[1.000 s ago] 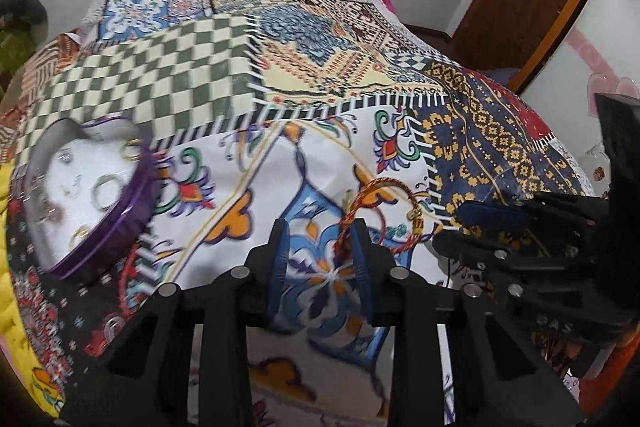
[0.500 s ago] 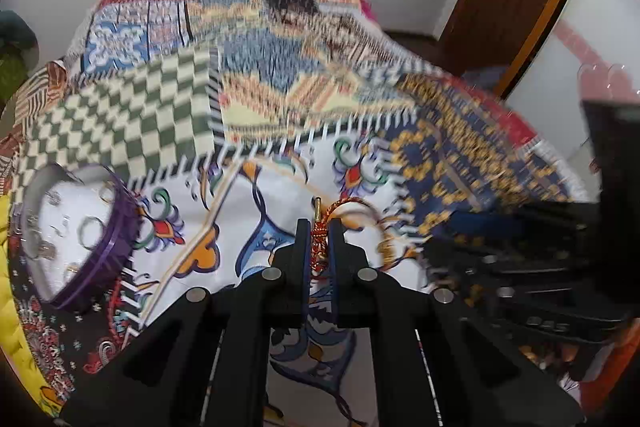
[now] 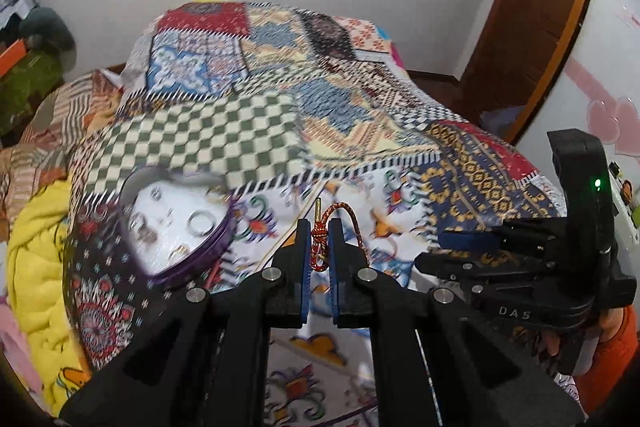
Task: Organize jewelry
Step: 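Grasp the red beaded bracelet with the left tool while the right tool grasps the blue beaded bracelet, then carry both bracelets in the tools over the heart tin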
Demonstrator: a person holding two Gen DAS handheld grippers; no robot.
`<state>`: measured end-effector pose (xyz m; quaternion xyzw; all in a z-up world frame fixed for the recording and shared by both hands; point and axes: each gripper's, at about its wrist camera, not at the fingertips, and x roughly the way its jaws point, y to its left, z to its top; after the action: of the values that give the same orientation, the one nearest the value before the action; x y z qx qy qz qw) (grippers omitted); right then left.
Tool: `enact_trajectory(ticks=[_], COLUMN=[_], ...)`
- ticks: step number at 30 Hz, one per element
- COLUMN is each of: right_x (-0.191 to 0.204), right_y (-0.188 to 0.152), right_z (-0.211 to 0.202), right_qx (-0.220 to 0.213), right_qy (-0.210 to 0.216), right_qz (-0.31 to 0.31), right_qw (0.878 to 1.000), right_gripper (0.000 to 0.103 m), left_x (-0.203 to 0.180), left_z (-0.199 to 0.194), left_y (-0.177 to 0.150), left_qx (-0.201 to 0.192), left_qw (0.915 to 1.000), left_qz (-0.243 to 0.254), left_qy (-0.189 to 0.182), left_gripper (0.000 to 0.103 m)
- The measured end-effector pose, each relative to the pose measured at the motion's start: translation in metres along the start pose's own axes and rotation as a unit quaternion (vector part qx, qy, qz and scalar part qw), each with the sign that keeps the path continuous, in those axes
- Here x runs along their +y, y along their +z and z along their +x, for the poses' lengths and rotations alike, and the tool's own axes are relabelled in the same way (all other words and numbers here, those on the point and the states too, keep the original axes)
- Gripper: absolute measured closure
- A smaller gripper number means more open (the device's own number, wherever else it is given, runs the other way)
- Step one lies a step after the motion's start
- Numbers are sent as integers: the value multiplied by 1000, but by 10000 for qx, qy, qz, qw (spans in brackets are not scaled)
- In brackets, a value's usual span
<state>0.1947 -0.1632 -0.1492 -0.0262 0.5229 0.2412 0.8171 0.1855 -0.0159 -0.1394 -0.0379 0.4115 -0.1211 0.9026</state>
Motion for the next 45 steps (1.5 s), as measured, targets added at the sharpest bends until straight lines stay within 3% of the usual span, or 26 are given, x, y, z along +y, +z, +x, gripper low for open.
enact_trajectory(ticks=[7, 18, 20, 22, 25, 35, 45], right_x=[12, 22, 24, 26, 29, 29, 45], right_y=[5, 5, 3, 3, 2, 6, 21], right_z=[27, 33, 32, 33, 33, 13, -35], right_qx=[348, 71, 7, -57, -84, -281, -931], right_qy=[9, -161, -178, -316, -335, -189, -152], right_qz=[-230, -598, -608, -648, -701, -518, -613], right_qw=[9991, 9981, 9980, 9974, 9969, 9981, 9937], right_gripper=[69, 68, 71, 87, 95, 96, 96], left_x=[16, 24, 23, 24, 23, 23, 30], left_z=[7, 16, 16, 14, 11, -17, -59], left_y=[-22, -31, -31, -32, -32, -19, 3], left_qx=[198, 263, 250, 237, 203, -119, -735], left_qw=[9997, 9991, 9991, 9991, 9991, 9994, 9963], left_qz=[-127, -324, -337, -357, -371, -322, -303], left_qy=[66, -23, -25, -29, -21, 105, 320], left_gripper=[97, 97, 97, 97, 97, 97, 97])
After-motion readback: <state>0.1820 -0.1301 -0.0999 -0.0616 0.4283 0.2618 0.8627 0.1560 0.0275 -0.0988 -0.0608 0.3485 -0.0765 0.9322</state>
